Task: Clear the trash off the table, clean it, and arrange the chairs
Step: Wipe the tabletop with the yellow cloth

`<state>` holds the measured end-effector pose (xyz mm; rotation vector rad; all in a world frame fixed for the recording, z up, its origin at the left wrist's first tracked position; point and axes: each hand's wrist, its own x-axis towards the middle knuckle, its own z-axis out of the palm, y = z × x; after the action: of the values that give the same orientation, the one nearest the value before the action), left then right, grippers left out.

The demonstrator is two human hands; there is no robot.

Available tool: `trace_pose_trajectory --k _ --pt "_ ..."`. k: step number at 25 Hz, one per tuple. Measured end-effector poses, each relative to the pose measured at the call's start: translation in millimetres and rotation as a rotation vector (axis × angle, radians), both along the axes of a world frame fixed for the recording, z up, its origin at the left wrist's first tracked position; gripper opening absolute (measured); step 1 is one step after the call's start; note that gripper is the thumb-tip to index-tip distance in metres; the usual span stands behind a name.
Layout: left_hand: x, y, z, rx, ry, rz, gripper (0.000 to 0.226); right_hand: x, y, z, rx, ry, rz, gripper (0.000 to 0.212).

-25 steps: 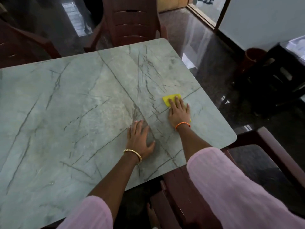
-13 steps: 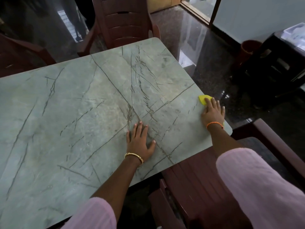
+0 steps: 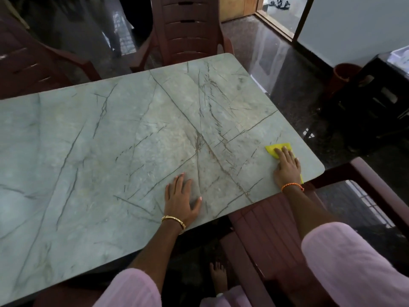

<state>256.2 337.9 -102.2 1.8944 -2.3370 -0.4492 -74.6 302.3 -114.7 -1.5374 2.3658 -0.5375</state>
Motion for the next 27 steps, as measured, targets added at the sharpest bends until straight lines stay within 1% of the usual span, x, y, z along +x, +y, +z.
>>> trace_pose_trajectory --k 3,9,12,15,19,21,25,27 --pt "39 16 5 -0.015 -0.007 0.040 0.057 45 10 1 0.000 0.026 0.092 0.051" --pt "105 50 16 -0.018 0.005 0.186 0.054 160 38 4 -0.026 -0.011 0.225 0.050" --pt "142 75 21 -0.032 -0.006 0.299 0.055 242 54 7 -0.032 -0.063 0.288 0.054" --pt "183 100 26 -0.026 -0.034 0.402 0.061 333 73 13 -0.012 -0.103 0.383 0.060" --pt "254 136 31 -0.005 -0.128 0.549 0.062 453 111 22 -0.014 -0.159 0.528 0.068" --pt "292 156 32 0.007 -0.172 0.631 0.067 500 125 24 -0.009 -0.166 0.548 0.069" --pt "358 178 35 0.055 -0.179 0.820 0.088 567 134 25 0.022 -0.160 0.514 0.070" --pt "390 187 38 0.082 -0.198 0.885 0.093 606 143 27 0.028 -0.183 0.566 0.070"
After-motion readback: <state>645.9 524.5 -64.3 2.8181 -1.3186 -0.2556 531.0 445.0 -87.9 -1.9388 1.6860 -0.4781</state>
